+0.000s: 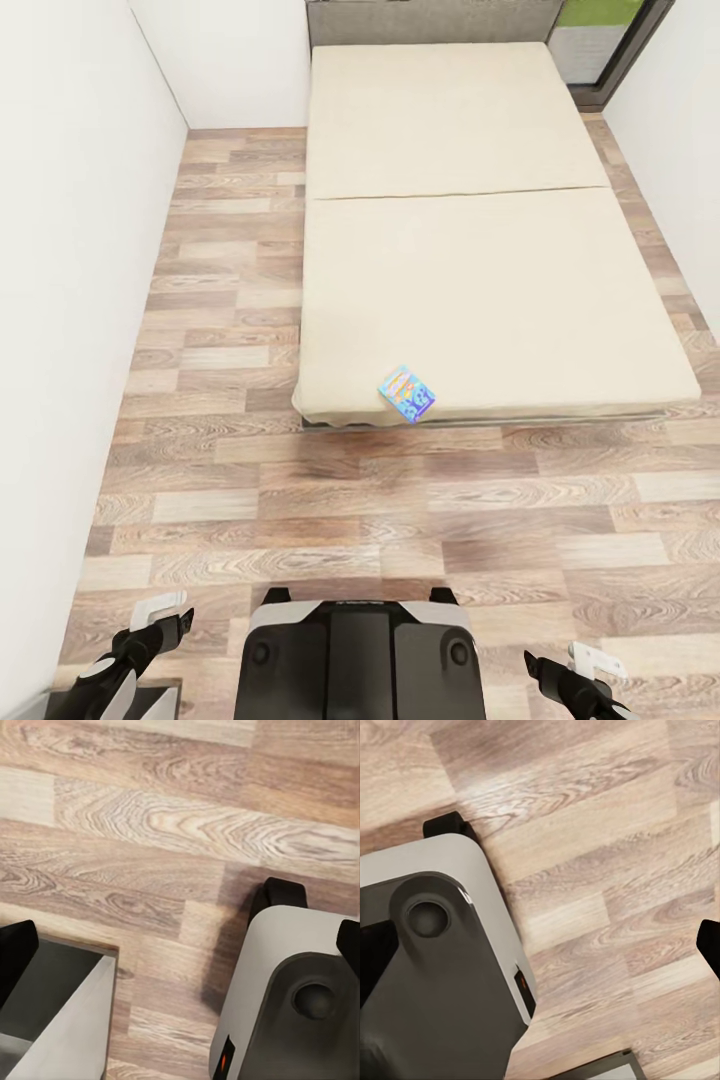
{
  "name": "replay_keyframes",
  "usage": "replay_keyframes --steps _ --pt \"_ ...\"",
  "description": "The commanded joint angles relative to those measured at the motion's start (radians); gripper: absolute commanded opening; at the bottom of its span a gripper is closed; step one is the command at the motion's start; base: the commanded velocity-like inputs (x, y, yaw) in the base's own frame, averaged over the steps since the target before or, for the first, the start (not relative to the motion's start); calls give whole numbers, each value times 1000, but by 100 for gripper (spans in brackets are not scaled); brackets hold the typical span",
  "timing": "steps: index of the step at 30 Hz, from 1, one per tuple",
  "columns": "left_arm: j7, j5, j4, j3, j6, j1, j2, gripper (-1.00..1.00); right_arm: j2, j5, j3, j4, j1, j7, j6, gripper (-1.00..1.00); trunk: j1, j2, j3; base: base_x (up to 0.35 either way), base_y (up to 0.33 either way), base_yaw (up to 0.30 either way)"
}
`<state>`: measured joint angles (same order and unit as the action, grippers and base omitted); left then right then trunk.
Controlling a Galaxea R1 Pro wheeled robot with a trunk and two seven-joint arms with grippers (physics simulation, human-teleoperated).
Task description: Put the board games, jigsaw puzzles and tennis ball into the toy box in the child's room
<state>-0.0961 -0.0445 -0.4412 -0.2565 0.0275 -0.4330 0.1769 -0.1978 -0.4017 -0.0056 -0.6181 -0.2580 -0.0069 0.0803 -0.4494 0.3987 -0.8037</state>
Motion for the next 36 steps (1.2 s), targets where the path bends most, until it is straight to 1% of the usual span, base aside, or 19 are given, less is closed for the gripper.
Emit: replay_keyframes --steps 1,18,27,36 --pt "-8 -5 1 -6 2 -1 0 100 0 -7 0 -2 0 -1 6 100 -1 1 1 0 0 0" --pt "-8 -5 1 -6 2 0 0 100 0 -8 1 -2 0 -1 5 100 -1 1 29 0 0 0" --pt "-8 -5 1 -5 2 0 0 100 0 -9 1 1 0 -1 -36 100 -1 1 44 0 0 19" --pt "-8 -5 1 -5 2 0 0 100 0 -9 1 1 0 -1 -41 100 -1 1 59 0 0 58"
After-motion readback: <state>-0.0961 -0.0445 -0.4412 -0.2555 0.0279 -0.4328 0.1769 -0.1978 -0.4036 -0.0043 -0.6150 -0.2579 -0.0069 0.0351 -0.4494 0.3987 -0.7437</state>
